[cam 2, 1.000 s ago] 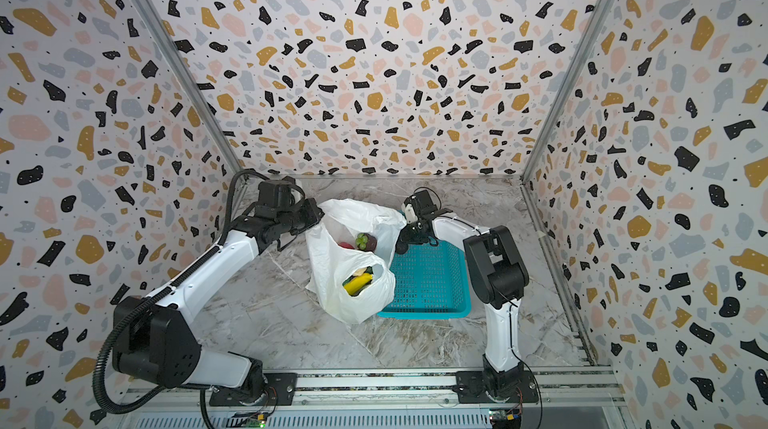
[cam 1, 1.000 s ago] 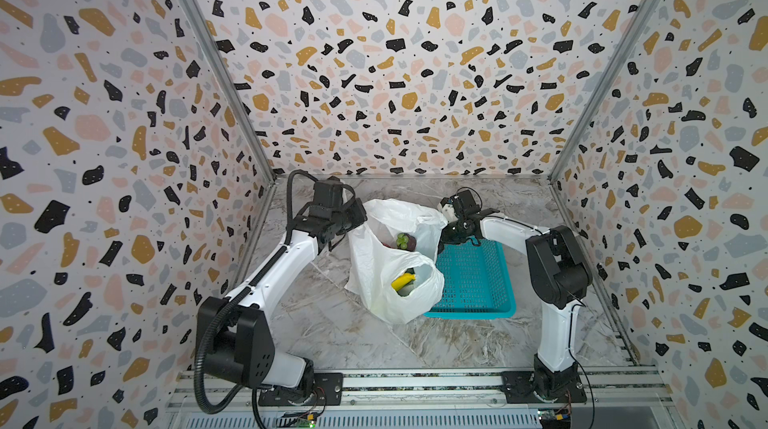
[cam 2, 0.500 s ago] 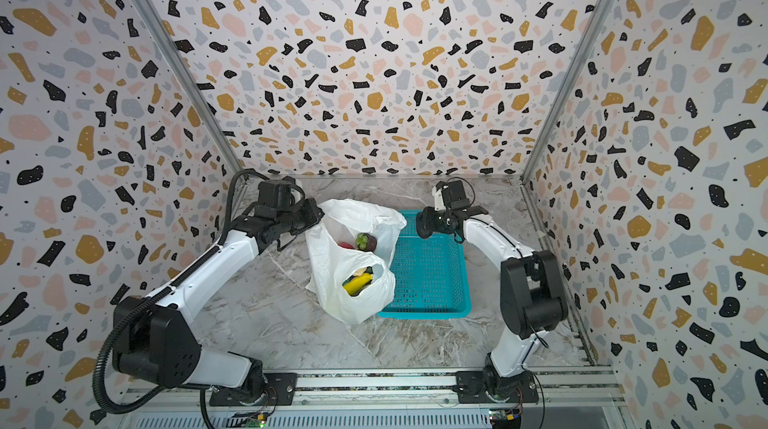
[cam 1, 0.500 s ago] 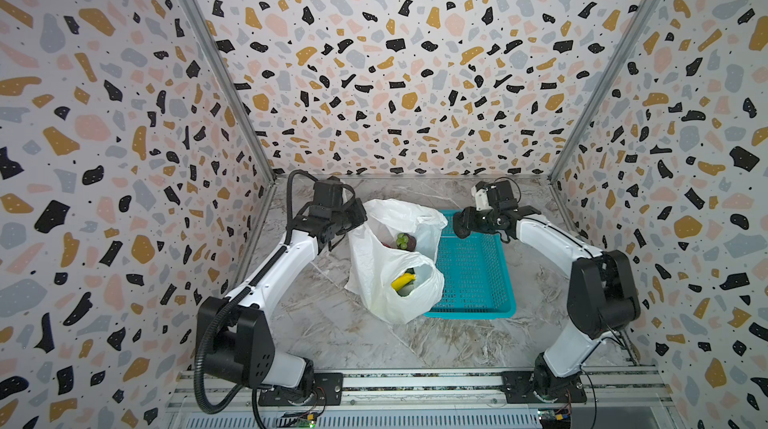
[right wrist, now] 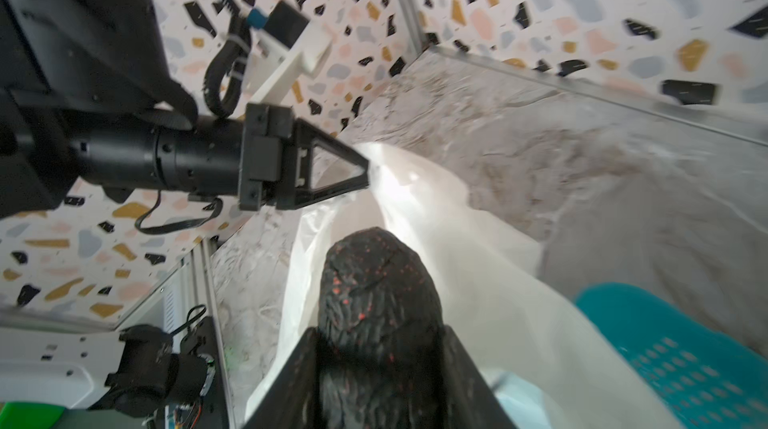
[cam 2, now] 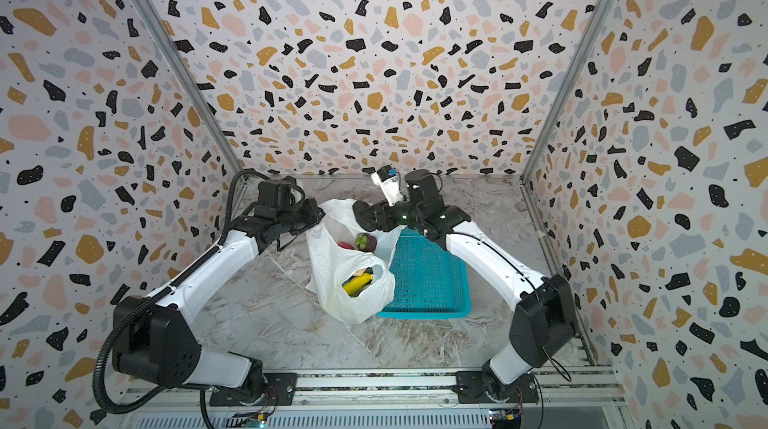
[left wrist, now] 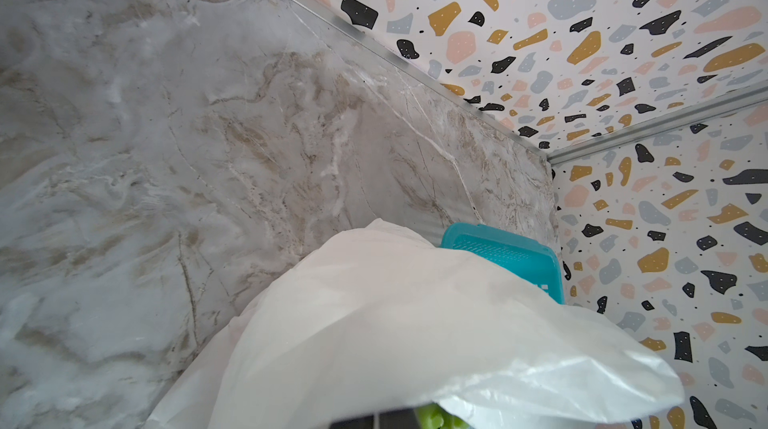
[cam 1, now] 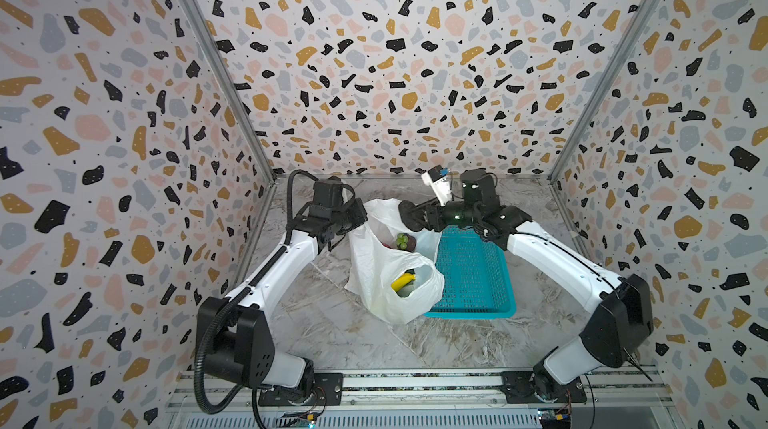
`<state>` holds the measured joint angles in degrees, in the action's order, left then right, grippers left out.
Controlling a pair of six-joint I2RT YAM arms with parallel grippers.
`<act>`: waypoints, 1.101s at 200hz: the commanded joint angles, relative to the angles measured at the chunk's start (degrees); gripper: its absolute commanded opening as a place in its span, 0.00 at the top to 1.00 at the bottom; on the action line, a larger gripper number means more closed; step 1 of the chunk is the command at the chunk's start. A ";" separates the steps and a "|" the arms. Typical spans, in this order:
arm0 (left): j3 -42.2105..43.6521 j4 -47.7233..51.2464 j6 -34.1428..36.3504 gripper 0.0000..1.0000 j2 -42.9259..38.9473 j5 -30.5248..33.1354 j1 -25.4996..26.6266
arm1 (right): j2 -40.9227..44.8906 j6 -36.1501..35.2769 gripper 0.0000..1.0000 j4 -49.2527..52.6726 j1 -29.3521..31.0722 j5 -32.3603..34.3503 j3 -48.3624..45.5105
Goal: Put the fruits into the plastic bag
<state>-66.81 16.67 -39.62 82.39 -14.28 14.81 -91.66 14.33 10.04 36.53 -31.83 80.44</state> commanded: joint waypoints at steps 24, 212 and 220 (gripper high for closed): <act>-0.52 -1.05 1.04 1.00 -2.28 0.35 -0.04 | -8.51 -4.25 0.55 5.70 4.11 -4.28 8.75; -2.12 -0.15 0.92 1.00 0.71 2.51 -0.09 | 12.19 -14.31 0.17 28.91 7.22 4.21 -4.50; -2.34 -0.06 1.03 1.00 0.88 2.51 -0.06 | 12.03 -14.49 0.17 29.38 7.86 4.22 -4.84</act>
<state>-66.81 16.73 -39.62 82.32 -11.46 14.81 -80.71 3.55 32.47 42.19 -27.68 75.85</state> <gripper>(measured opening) 0.047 0.826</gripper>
